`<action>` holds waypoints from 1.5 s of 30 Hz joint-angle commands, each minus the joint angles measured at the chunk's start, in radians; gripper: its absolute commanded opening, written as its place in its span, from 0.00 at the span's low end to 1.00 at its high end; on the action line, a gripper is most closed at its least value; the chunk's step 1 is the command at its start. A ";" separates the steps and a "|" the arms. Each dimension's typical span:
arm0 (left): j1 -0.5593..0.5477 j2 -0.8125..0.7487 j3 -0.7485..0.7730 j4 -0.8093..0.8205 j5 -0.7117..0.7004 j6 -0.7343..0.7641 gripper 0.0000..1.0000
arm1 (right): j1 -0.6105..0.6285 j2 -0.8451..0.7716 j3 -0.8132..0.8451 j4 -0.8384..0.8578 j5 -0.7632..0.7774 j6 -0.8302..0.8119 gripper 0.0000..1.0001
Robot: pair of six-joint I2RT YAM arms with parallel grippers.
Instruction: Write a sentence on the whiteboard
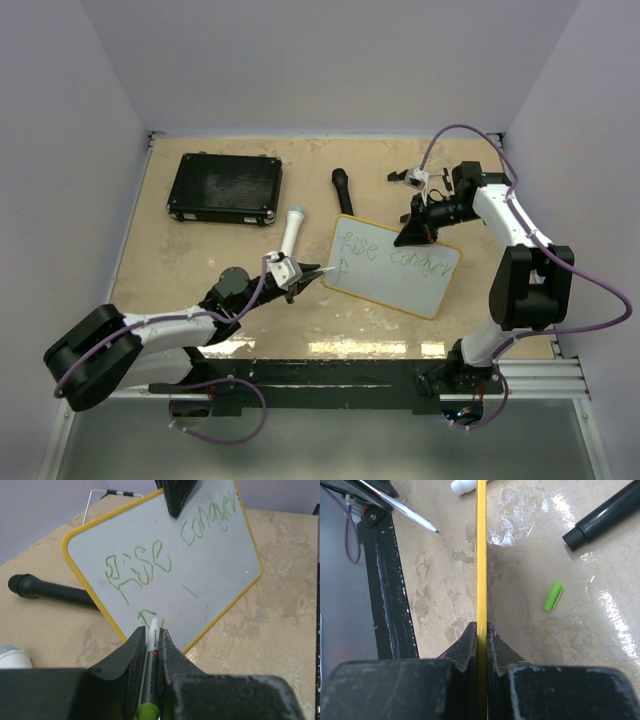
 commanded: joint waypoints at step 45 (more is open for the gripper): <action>-0.243 0.005 0.054 -0.021 -0.380 -0.166 0.00 | 0.003 -0.073 -0.059 0.041 -0.038 -0.067 0.00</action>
